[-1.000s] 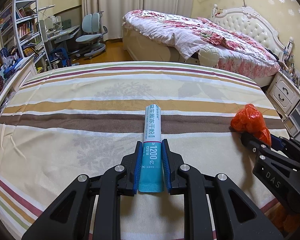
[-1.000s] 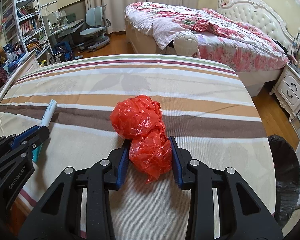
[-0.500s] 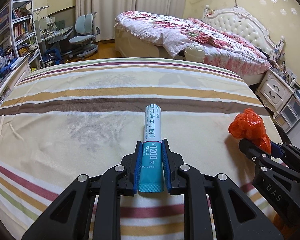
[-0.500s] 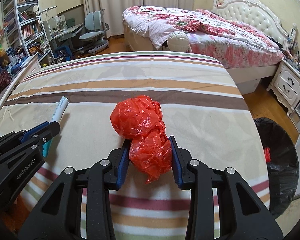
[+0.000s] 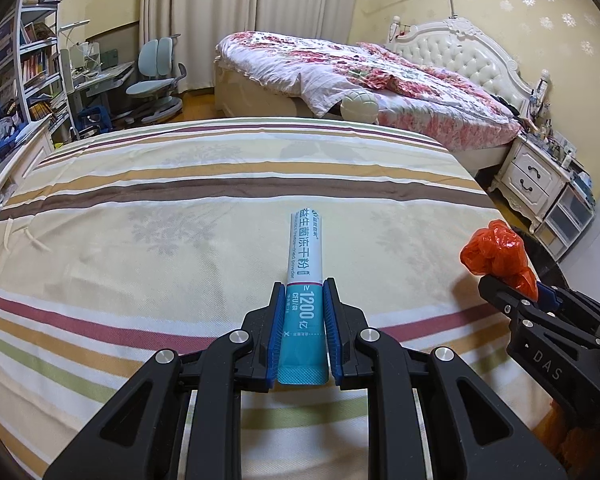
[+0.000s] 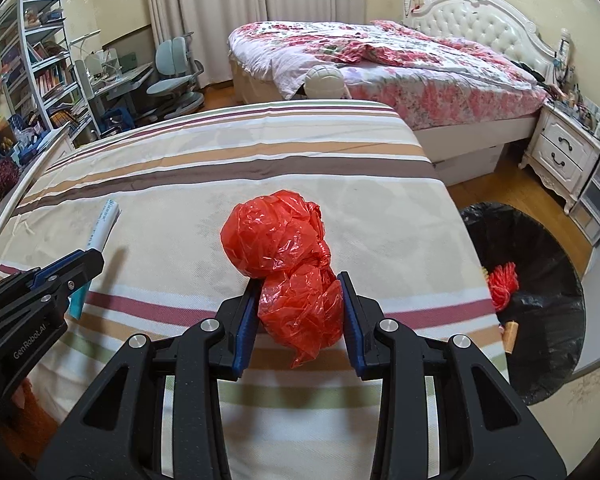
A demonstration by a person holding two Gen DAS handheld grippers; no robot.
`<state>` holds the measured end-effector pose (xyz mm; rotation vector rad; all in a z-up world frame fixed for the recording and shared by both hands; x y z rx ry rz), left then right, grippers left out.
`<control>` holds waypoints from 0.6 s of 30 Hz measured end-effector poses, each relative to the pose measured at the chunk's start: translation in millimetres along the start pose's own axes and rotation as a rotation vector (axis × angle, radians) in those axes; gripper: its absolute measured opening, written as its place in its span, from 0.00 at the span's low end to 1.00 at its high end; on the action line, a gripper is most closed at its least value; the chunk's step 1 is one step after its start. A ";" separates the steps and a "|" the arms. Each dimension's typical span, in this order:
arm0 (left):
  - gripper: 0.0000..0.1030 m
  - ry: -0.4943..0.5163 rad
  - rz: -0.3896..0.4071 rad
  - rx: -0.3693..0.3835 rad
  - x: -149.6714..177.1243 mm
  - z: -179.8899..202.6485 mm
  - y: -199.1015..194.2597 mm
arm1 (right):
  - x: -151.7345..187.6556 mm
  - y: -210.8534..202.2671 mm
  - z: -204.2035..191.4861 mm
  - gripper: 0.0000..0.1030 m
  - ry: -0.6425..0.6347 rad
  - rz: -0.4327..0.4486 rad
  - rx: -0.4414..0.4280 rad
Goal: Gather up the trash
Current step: 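Carry the tube and red bag over the black bin and open both grippers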
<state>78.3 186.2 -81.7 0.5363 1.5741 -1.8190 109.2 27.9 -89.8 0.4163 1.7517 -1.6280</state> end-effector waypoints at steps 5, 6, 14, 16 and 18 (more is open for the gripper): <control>0.20 0.037 0.002 0.017 0.6 20.2 0.5 | 5.7 -7.2 21.3 0.35 0.032 0.013 0.025; 0.20 0.046 0.002 0.023 0.9 26.0 1.1 | 6.4 -8.5 27.2 0.35 0.041 0.015 0.032; 0.20 0.119 0.003 0.088 -1.6 75.0 9.4 | 12.3 -19.2 73.5 0.35 0.110 0.031 0.098; 0.20 0.137 0.004 0.104 -1.4 87.3 11.3 | 12.9 -21.5 87.9 0.35 0.129 0.036 0.120; 0.20 0.155 0.005 0.122 -3.0 99.7 13.4 | 14.6 -23.3 101.2 0.35 0.147 0.040 0.141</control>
Point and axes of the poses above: each gripper's, at about its wrist camera, not at the fingertips, and y roughly the way its jaws point, z to its right, x to its underside, the point moved 8 cm from there along y, roughly the way its jaws point, and after that the axes turned 7 degrees about x, right-handed, at the moved point
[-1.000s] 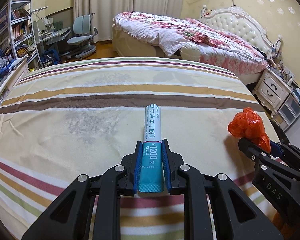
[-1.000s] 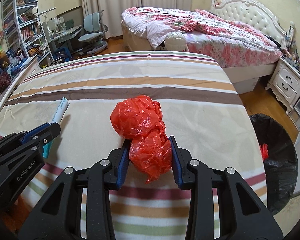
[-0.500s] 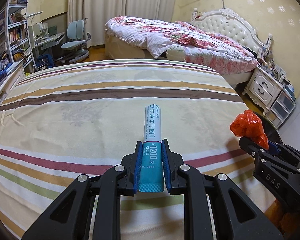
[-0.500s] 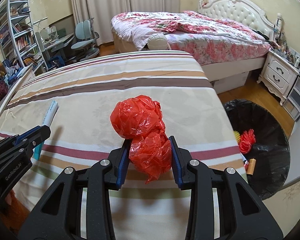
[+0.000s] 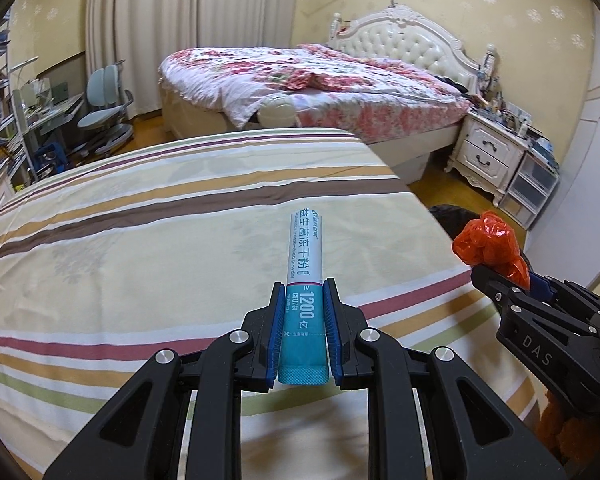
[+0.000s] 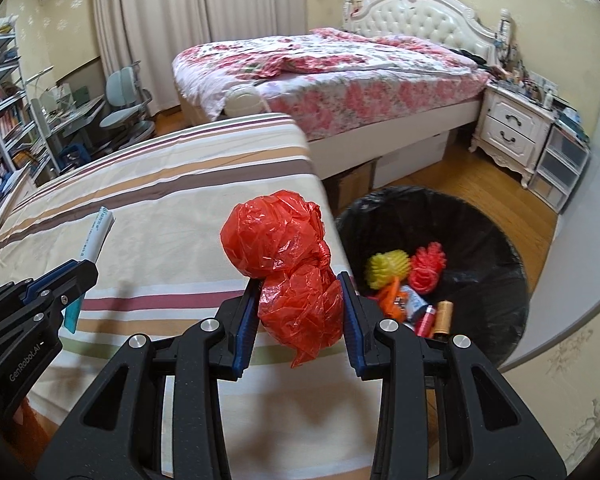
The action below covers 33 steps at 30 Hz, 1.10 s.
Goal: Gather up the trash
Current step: 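Carry the tube and red bag over the black bin and open both grippers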
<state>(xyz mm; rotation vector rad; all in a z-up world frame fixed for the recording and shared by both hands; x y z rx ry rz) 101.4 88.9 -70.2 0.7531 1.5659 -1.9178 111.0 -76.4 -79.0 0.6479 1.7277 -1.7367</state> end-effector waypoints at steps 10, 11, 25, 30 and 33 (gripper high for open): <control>0.20 0.085 0.009 0.069 -9.9 53.8 14.1 | -2.8 6.7 56.4 0.35 0.083 0.001 0.082; 0.20 0.094 0.010 0.076 -10.8 59.7 16.2 | -2.4 7.2 62.3 0.35 0.091 0.002 0.090; 0.20 0.182 -0.001 0.140 -29.4 127.0 57.5 | -5.2 22.6 127.4 0.35 0.184 -0.004 0.166; 0.20 0.206 -0.008 0.144 -35.1 142.8 75.3 | -7.9 31.8 142.5 0.35 0.198 -0.008 0.178; 0.20 0.219 -0.016 0.144 -36.2 149.7 84.1 | -8.5 36.2 148.9 0.35 0.203 -0.009 0.184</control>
Point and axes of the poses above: each gripper's, at about its wrist camera, not at the fingertips, and y roughly the way its jaws point, z to its right, x to its underside, the point moved 8 cm from there along y, roughly the way its jaws point, and after that the axes turned 7 degrees about x, right-handed, at the moved point
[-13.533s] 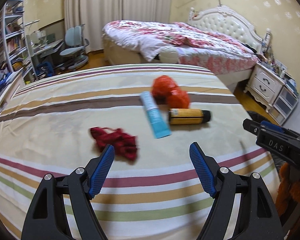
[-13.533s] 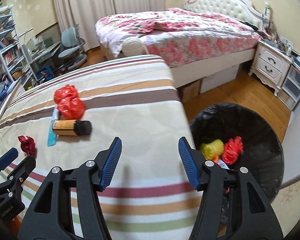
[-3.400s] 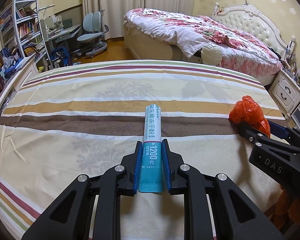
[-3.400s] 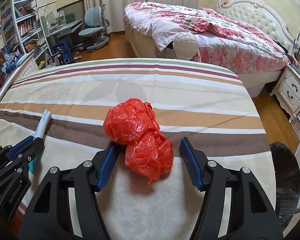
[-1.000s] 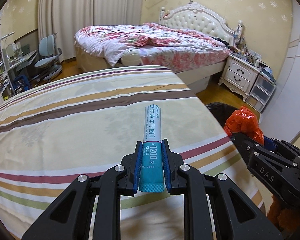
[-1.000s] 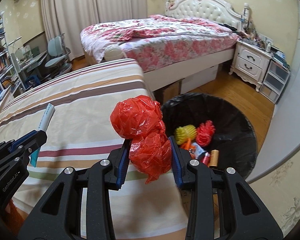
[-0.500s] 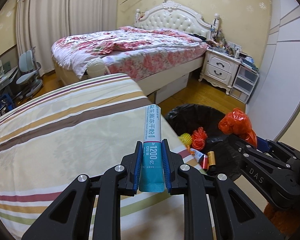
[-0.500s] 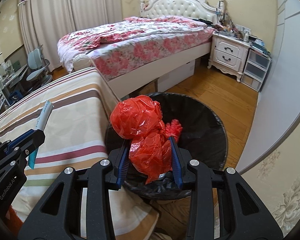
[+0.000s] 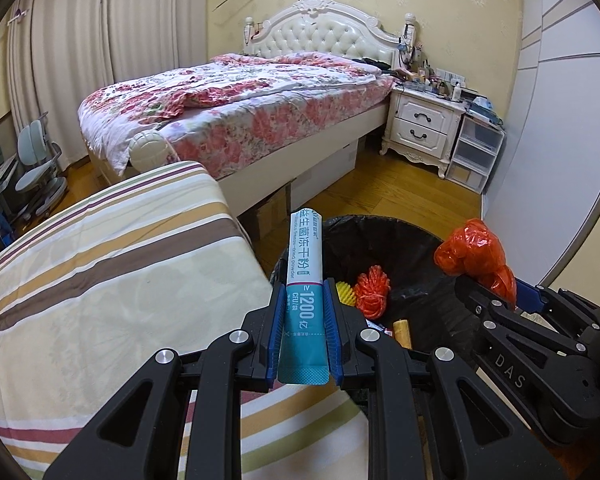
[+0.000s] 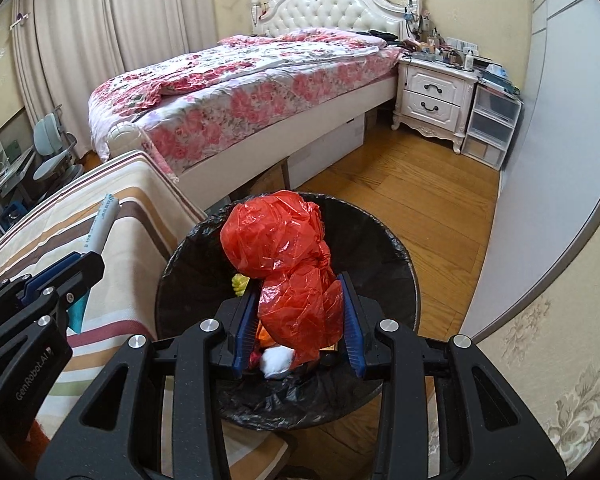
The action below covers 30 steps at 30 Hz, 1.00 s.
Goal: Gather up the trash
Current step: 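Carry the tube and red bag over the black bin and open both grippers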
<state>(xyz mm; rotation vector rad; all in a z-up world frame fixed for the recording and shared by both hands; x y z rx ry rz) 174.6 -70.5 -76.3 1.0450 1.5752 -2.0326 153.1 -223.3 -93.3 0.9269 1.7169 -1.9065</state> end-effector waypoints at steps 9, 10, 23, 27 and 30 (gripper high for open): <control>0.20 0.020 -0.020 -0.012 -2.9 7.9 20.5 | -2.0 14.6 6.2 0.35 0.009 -0.013 0.008; 0.20 0.022 -0.022 -0.015 -3.1 8.1 22.1 | -1.9 16.3 7.1 0.35 0.011 -0.015 0.008; 0.26 0.030 -0.064 -0.017 -1.3 13.9 38.2 | -3.9 30.3 14.0 0.37 0.021 -0.039 0.016; 0.40 0.026 -0.056 -0.022 -2.8 13.4 37.5 | -3.4 32.9 15.5 0.37 0.026 -0.045 0.019; 0.48 0.026 -0.051 -0.027 -2.8 13.6 36.5 | -3.8 34.3 15.7 0.47 0.028 -0.045 0.024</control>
Point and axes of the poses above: each gripper's, at about its wrist camera, not at the fingertips, and y roughly the way its jaws point, z to its right, x to its underside, the point moved 8 cm from there along y, roughly the way its jaws point, and after that the axes turned 7 degrees about x, right-handed, at the moved point
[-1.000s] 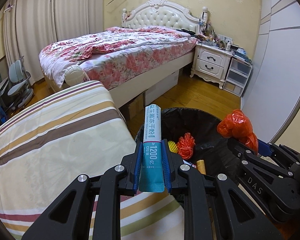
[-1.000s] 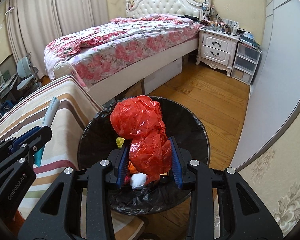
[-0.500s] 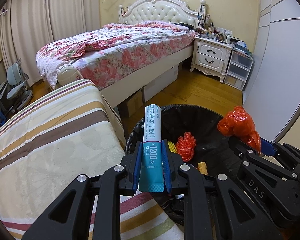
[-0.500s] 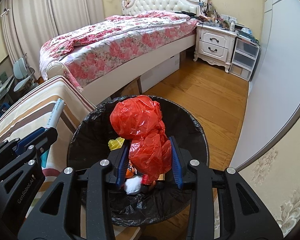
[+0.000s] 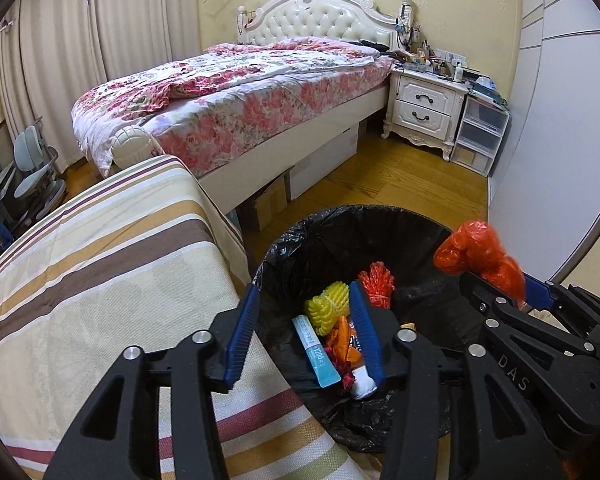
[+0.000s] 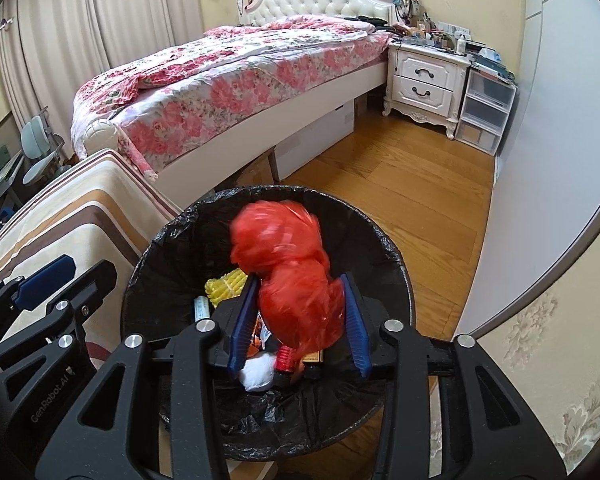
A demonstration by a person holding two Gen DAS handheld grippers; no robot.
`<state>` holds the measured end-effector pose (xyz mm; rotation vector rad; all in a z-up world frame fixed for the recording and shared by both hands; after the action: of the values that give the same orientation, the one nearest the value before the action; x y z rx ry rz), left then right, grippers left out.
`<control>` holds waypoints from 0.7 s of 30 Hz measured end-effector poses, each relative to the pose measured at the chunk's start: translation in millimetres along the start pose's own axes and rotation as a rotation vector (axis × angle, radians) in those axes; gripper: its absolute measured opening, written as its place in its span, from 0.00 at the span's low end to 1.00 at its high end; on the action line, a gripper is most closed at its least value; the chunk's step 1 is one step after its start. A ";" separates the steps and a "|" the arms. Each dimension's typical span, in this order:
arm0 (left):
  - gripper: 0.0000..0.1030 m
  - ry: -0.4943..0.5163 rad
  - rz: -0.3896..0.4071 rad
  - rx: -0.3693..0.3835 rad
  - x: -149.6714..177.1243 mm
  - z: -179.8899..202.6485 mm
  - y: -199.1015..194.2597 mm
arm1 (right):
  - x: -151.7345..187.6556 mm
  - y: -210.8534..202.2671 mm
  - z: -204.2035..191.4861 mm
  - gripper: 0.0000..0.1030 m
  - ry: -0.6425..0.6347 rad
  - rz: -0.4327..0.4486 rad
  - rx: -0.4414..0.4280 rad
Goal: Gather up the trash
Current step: 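Carry the tube and red bag over the black bin and open both grippers, then pull both open grippers back from the bin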
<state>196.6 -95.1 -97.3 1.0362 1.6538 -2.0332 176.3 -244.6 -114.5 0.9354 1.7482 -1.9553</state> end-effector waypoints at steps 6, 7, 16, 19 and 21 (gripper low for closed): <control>0.60 -0.002 0.019 -0.009 -1.8 -2.8 -3.2 | -1.0 -1.4 3.0 0.50 0.005 0.010 0.011; 0.62 -0.002 0.021 -0.010 -1.9 -3.2 -3.6 | -1.1 -2.0 3.7 0.50 0.006 0.012 0.014; 0.67 -0.011 0.037 -0.033 -3.0 -8.4 -10.4 | -3.6 -9.0 8.0 0.64 0.013 0.032 0.044; 0.70 -0.014 0.048 -0.055 -2.8 -11.2 -16.3 | -2.8 -13.8 8.3 0.66 0.012 0.039 0.050; 0.71 -0.016 0.058 -0.057 -2.7 -12.6 -21.7 | -1.8 -19.0 8.5 0.71 0.011 0.047 0.053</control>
<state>188.5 -77.7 -80.9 1.0340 1.6447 -1.9417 163.1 -249.8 -99.2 0.9981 1.6722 -1.9795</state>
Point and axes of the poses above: each gripper's, at about its wrist camera, not at the fingertips, and y roughly the way its jaws point, z to its right, x to its underside, the point moved 8 cm from there along y, roughly the way its jaws point, and after that the axes turned 7 degrees about x, right-handed, at the moved point
